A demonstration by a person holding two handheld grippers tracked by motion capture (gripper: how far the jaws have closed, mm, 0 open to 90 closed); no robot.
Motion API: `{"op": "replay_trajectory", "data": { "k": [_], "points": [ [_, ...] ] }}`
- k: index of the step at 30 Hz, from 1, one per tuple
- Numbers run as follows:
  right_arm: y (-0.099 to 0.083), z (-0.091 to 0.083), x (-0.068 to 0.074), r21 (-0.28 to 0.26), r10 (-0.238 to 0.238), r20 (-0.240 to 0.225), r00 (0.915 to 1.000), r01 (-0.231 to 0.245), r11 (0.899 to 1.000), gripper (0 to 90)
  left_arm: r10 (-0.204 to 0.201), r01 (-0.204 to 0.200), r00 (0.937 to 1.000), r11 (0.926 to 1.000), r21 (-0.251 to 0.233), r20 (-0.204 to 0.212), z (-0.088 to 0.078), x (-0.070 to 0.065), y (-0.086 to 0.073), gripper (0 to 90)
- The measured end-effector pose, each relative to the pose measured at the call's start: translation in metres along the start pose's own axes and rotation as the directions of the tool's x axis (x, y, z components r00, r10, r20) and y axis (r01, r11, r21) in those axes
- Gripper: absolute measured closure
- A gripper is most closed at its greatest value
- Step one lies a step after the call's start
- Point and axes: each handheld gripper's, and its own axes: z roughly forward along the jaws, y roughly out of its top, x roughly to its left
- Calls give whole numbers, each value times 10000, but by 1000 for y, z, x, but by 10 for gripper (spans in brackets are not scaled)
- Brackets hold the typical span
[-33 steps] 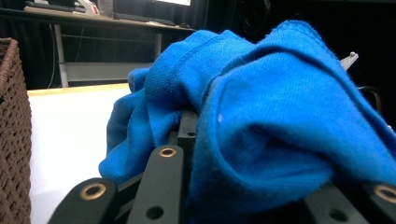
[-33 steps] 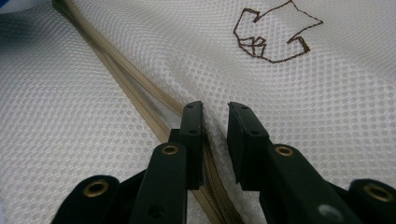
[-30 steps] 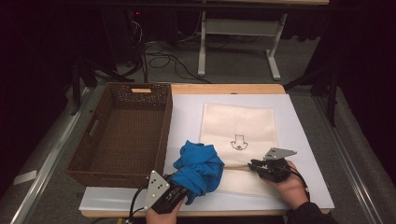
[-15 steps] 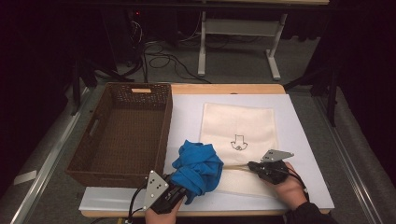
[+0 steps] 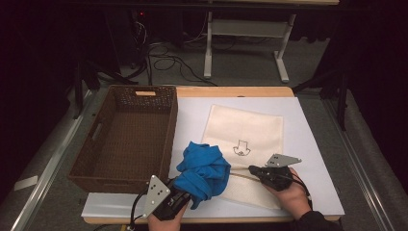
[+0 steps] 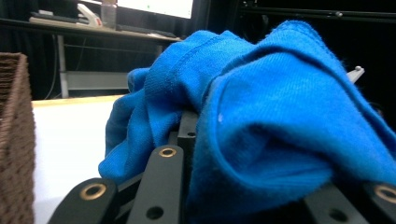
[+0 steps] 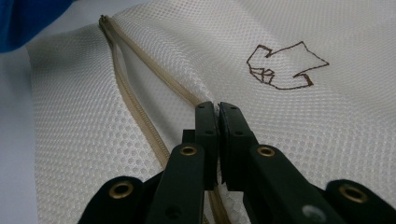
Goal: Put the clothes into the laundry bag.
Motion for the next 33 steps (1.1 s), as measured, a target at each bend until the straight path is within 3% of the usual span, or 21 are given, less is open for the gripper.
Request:
{"op": "replay_trajectory", "data": {
  "k": [2, 4, 8, 12, 17, 19, 25, 28, 33],
  "points": [
    [0, -2, -1, -72, 66, -31, 10000, -67, 10000, 880, 174, -174, 9998, 9998, 130, -27, 3, -1, -1, 734],
    [0, -3, -1, -185, 86, -8, 10000, -86, 9998, 880, -102, 102, 9999, 9999, 132, 6, 4, 0, -3, 734],
    [2, -6, 0, -353, 109, 14, 9999, -108, 9993, 881, -187, 186, 9998, 9998, 79, 90, 7, -2, -3, 734],
    [2, -8, -1, -409, 187, -57, 9998, -189, 9990, 881, 33, -33, 10000, 10000, 76, 89, 16, -1, 3, 734],
    [2, -9, 0, -446, 270, -56, 9996, -272, 9986, 883, -204, 211, 9989, 9996, -160, 419, 31, -3, 8, 735],
    [2, -9, -1, -514, 325, -36, 9995, -327, 9981, 884, -73, 73, 9984, 10000, -4, 563, 33, -8, 5, 734],
    [4, -15, 2, -713, 341, 164, 9993, -329, 9969, 883, 163, -170, 9986, 9998, 140, 504, 21, -13, 1, 734],
    [5, -18, 2, -790, 393, 187, 9991, -377, 9962, 883, -67, 58, 9989, 9998, 194, 464, 17, -12, -2, 734],
    [6, -18, -1, -932, 493, 126, 9987, -480, 9945, 883, -289, 258, 9975, 9985, 478, 649, 26, -21, -7, 735]
  ]
}}
